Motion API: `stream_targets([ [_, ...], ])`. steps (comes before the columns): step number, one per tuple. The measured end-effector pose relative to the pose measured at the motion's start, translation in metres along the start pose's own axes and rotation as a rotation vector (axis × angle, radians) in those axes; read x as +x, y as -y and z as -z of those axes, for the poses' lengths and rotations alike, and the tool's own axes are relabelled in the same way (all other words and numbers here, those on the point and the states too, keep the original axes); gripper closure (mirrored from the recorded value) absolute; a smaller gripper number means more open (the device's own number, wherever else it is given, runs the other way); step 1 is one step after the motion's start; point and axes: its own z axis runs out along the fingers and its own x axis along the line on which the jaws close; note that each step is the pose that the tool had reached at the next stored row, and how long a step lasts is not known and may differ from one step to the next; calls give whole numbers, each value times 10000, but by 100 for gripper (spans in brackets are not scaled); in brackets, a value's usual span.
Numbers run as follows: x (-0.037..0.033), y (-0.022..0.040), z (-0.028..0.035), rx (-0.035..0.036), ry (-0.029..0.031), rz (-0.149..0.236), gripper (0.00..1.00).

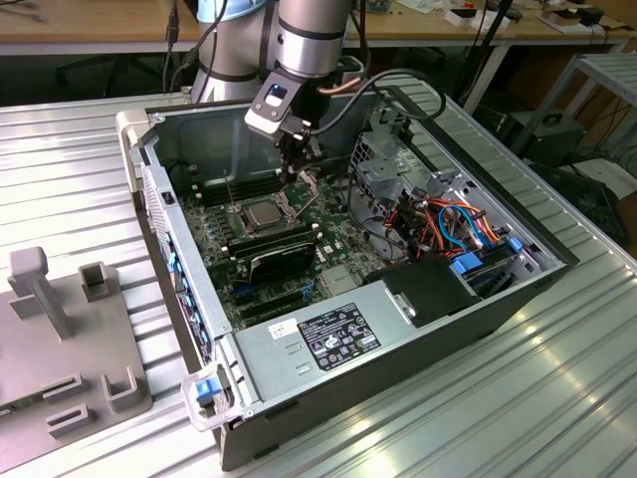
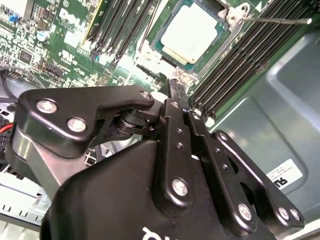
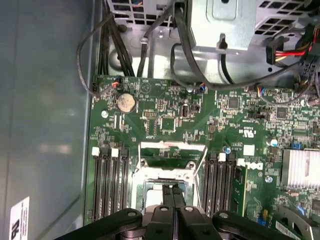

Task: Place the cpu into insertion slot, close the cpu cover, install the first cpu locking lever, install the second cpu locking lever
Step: 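Close the cpu cover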

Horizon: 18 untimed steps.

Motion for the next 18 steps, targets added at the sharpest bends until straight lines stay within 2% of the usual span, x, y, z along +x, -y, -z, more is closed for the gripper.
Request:
stream_targets([
  [4,-1,-76,-2,0,-1,-1,89],
  [13,-5,-140,58,-1,-1,-2,89],
  [18,5,-217,62,0,-1,-1,89],
])
